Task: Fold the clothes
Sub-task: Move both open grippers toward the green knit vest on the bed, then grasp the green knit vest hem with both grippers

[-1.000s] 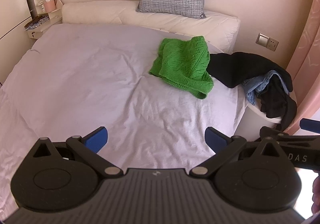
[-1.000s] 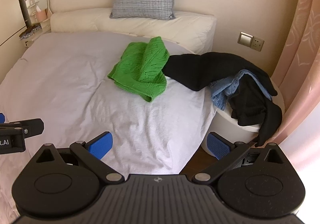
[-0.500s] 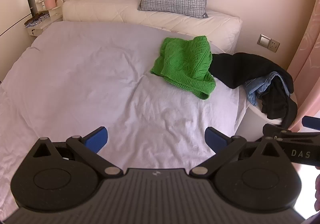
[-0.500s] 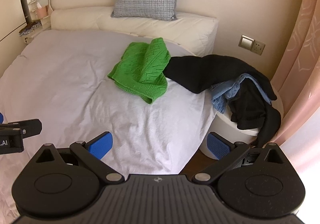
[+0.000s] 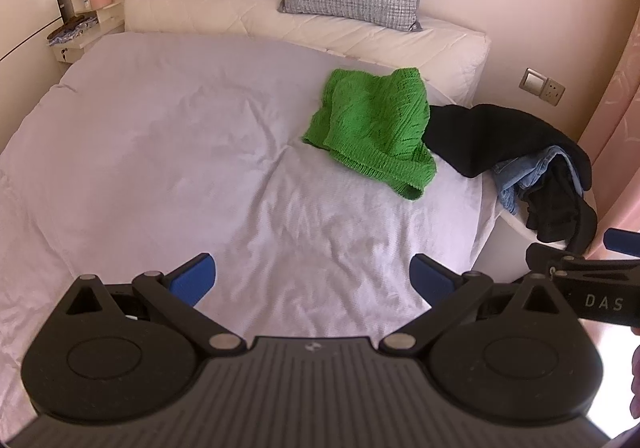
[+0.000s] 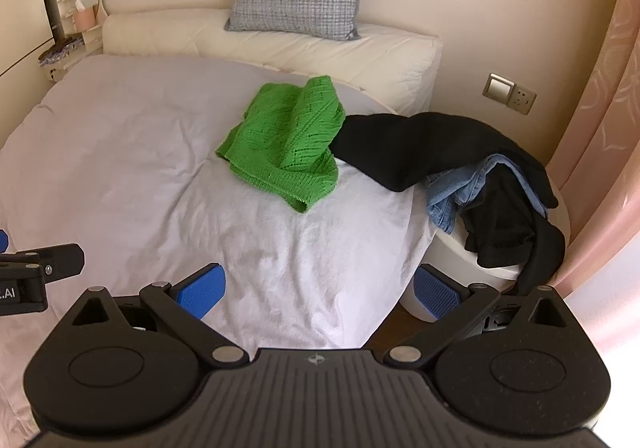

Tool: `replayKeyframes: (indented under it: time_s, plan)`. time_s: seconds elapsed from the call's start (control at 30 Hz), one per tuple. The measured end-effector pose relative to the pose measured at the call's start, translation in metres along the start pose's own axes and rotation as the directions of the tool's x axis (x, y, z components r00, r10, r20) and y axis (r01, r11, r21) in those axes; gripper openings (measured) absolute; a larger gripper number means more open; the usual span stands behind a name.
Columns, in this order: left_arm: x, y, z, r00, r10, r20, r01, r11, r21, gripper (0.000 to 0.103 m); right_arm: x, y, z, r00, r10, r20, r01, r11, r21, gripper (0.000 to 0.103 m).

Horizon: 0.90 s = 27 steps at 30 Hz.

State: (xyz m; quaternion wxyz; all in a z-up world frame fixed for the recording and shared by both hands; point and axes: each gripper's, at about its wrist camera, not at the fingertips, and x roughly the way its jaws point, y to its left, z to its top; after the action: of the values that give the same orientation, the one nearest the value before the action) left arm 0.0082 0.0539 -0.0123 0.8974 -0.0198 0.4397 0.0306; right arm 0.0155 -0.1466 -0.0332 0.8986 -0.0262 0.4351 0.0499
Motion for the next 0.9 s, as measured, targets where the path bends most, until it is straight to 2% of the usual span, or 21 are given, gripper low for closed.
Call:
replayKeyframes:
  time_s: [0.43, 0.9]
  plan:
    - [0.05, -0.002, 0.023, 0.998, -0.001, -0.068, 0.0, 1.0, -0.024, 0.102, 0.04, -0.003, 0.022, 0.999, 0.008, -0.043, -0.009, 1.0, -0.018, 0.103]
    - [0.147, -0.019, 0.075, 0.988, 0.036, -0.153, -0.044, 0.998, -0.047, 0.102, 0.131, -0.026, 0.075, 0.991, 0.039, -0.125, -0.043, 0.999, -0.025, 0.103]
